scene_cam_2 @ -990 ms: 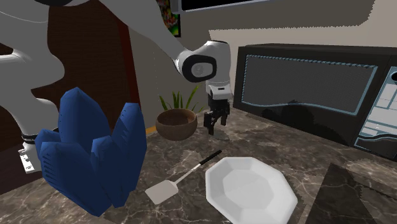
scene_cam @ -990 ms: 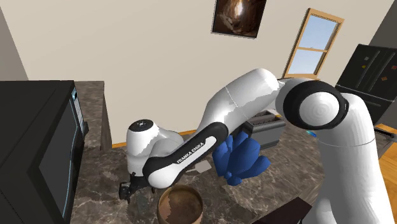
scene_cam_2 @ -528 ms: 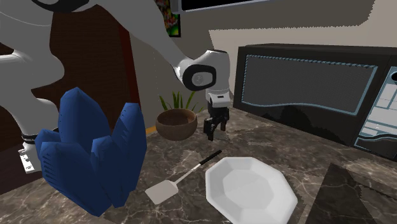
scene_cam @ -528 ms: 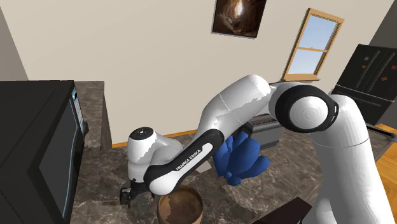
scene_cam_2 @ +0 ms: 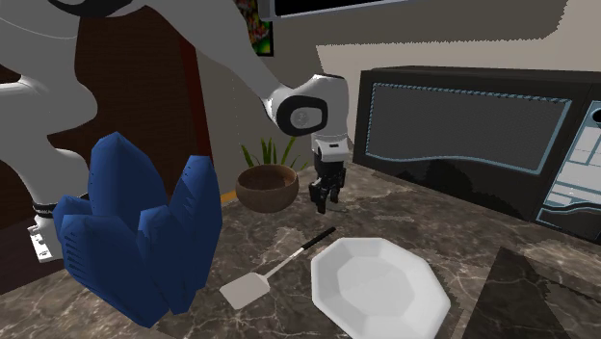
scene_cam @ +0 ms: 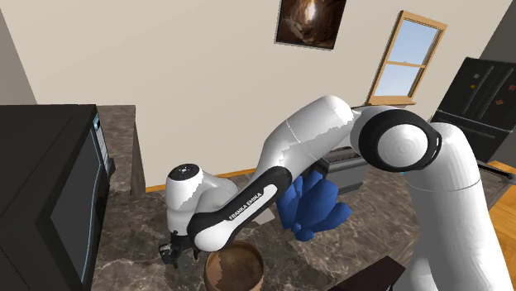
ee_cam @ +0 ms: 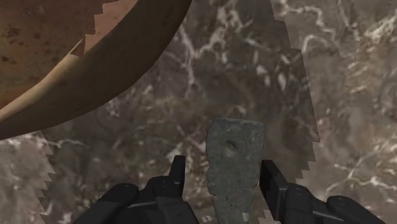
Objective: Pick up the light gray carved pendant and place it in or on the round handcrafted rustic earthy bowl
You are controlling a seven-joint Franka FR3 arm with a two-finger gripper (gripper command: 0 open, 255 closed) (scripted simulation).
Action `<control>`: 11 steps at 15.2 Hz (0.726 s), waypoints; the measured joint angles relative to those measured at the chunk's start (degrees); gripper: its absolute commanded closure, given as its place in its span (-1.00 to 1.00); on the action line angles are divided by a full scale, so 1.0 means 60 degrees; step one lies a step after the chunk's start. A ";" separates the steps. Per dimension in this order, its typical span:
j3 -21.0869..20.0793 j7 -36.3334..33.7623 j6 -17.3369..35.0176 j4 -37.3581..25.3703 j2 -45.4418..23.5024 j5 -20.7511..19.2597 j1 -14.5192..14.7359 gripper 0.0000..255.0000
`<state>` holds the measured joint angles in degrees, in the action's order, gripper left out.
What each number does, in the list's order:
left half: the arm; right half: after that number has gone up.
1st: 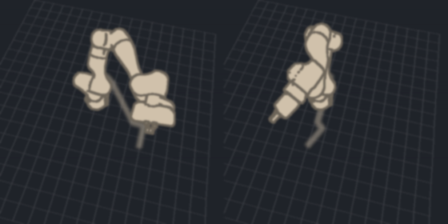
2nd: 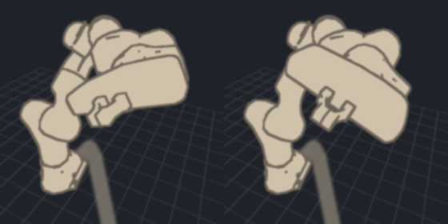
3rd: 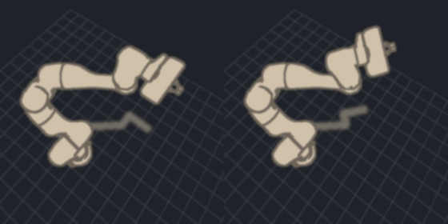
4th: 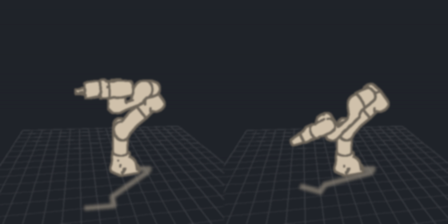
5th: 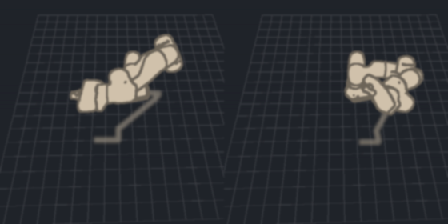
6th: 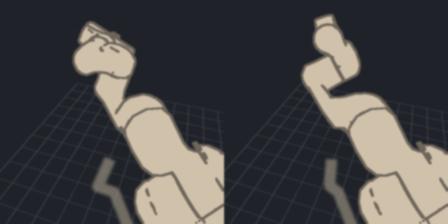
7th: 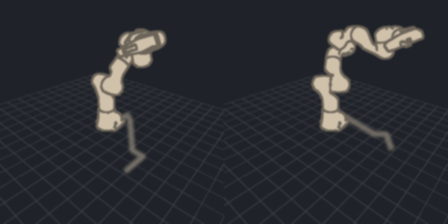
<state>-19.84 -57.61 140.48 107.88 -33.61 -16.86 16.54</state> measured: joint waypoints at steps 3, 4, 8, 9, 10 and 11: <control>0.0002 0.0004 -0.0046 -0.0026 -0.0001 0.0002 -0.0001 1.00; 0.0003 0.0007 -0.0057 -0.0023 0.0010 0.0006 -0.0007 1.00; -0.0002 -0.0004 -0.0027 -0.0008 0.0041 0.0002 -0.0026 1.00; -0.0046 0.0025 0.0006 0.0018 0.0084 0.0038 -0.0045 1.00; -0.0087 0.0040 -0.0013 0.0018 0.0127 0.0072 -0.0048 1.00; -0.0134 0.0072 -0.0079 0.0029 0.0219 0.0122 -0.0074 1.00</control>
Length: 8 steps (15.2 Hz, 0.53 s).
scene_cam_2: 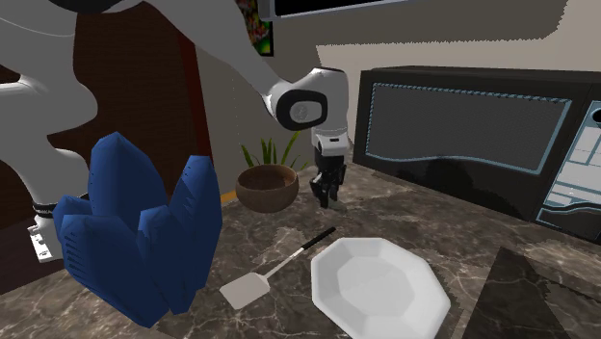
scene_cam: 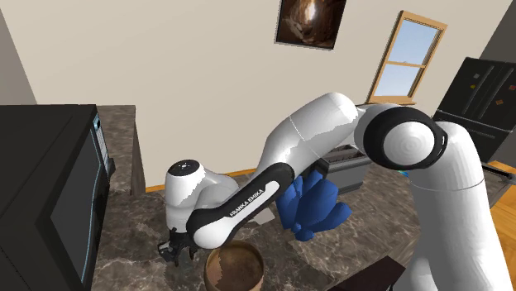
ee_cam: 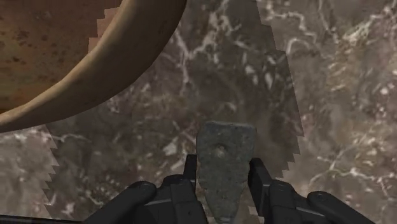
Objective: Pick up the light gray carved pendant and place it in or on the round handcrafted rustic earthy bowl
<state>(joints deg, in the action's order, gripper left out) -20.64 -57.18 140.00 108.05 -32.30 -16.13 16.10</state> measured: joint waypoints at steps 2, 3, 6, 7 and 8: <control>-0.0063 0.0048 -0.0131 -0.0006 0.0142 0.0075 -0.0039 1.00; -0.0107 0.0066 -0.0222 0.0017 0.0260 0.0126 -0.0061 1.00; -0.0204 0.0170 -0.0501 -0.0028 0.0510 0.0263 -0.0141 1.00; -0.0229 0.0184 -0.0588 -0.0055 0.0573 0.0299 -0.0151 1.00; -0.0262 0.0208 -0.0667 -0.0039 0.0671 0.0344 -0.0174 1.00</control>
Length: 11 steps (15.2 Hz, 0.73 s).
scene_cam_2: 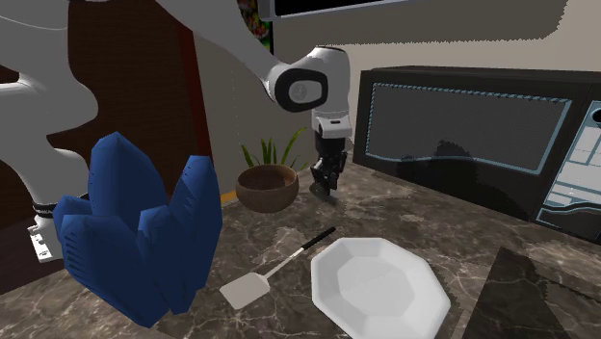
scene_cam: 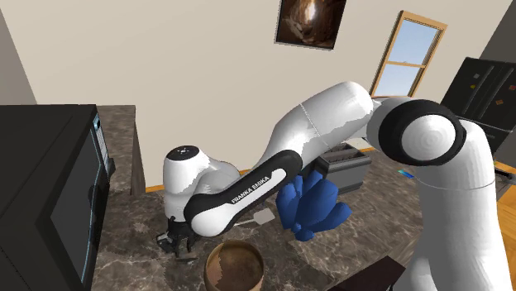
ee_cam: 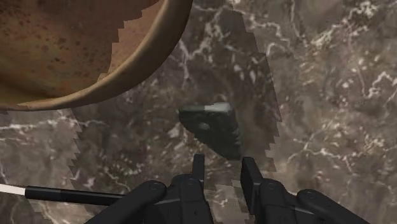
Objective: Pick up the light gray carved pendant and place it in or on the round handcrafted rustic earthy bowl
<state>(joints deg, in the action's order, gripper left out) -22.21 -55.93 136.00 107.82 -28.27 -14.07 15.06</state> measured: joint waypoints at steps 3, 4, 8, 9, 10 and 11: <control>-0.0093 0.0090 -0.0276 -0.0016 0.0277 0.0143 -0.0075 1.00; -0.0123 0.0122 -0.0376 -0.0029 0.0369 0.0191 -0.0100 1.00; -0.0356 0.0776 0.0010 0.0401 0.0436 0.0238 -0.0267 -1.00; -0.0544 0.1282 0.0299 0.0776 0.0536 0.0291 -0.0410 -1.00; -0.0721 0.1849 0.0622 0.1108 0.0549 0.0319 -0.0568 -1.00; -0.0860 0.2317 0.0909 0.1394 0.0542 0.0325 -0.0692 -1.00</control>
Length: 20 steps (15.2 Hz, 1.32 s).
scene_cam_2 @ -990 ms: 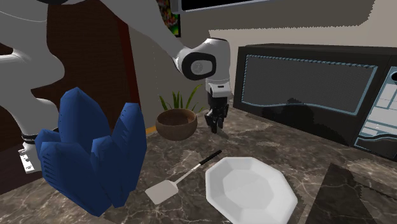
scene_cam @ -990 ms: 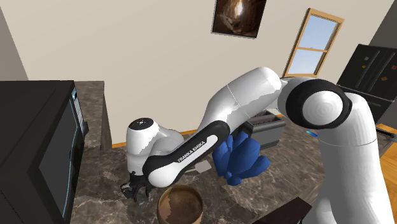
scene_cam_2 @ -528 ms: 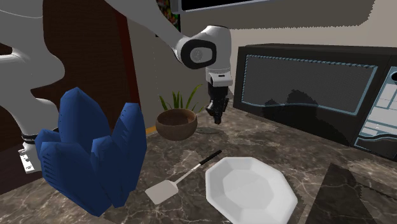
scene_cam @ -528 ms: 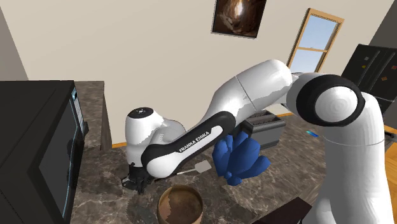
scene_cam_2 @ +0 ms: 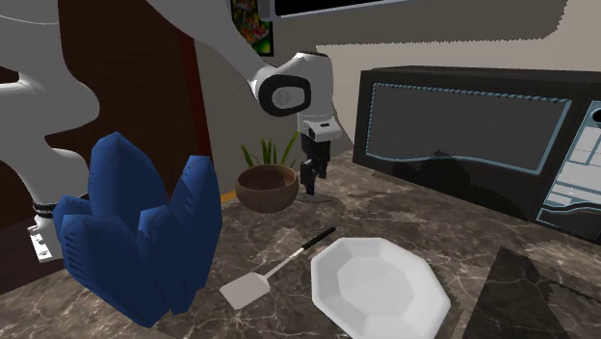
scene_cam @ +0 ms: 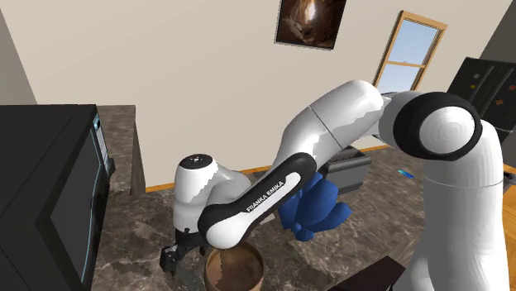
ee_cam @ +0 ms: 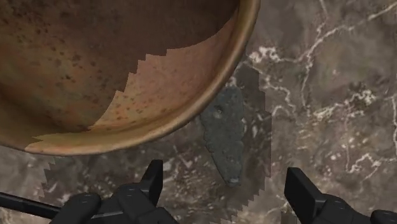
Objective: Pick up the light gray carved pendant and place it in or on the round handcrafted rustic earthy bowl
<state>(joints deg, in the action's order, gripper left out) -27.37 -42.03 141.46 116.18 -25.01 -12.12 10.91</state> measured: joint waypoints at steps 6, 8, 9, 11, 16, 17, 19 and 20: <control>0.0088 0.0258 0.0692 0.0196 -0.0522 -0.0327 0.0108 -1.00; 0.0166 0.0197 0.0811 0.0155 -0.0687 -0.0425 0.0185 -1.00; 0.0186 0.0175 0.0846 0.0155 -0.0723 -0.0450 0.0207 -1.00; 0.0208 0.0165 0.0877 0.0141 -0.0769 -0.0475 0.0224 -1.00; 0.0215 0.0161 0.0888 0.0138 -0.0782 -0.0483 0.0229 1.00; 0.0239 0.0160 0.0804 0.0131 -0.0737 -0.0488 0.0204 1.00; 0.0236 0.0163 0.0799 0.0133 -0.0721 -0.0478 0.0195 1.00; 0.0230 0.0159 0.0833 0.0133 -0.0730 -0.0478 0.0204 1.00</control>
<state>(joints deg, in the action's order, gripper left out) -25.99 -41.08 146.45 116.98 -29.39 -14.99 12.13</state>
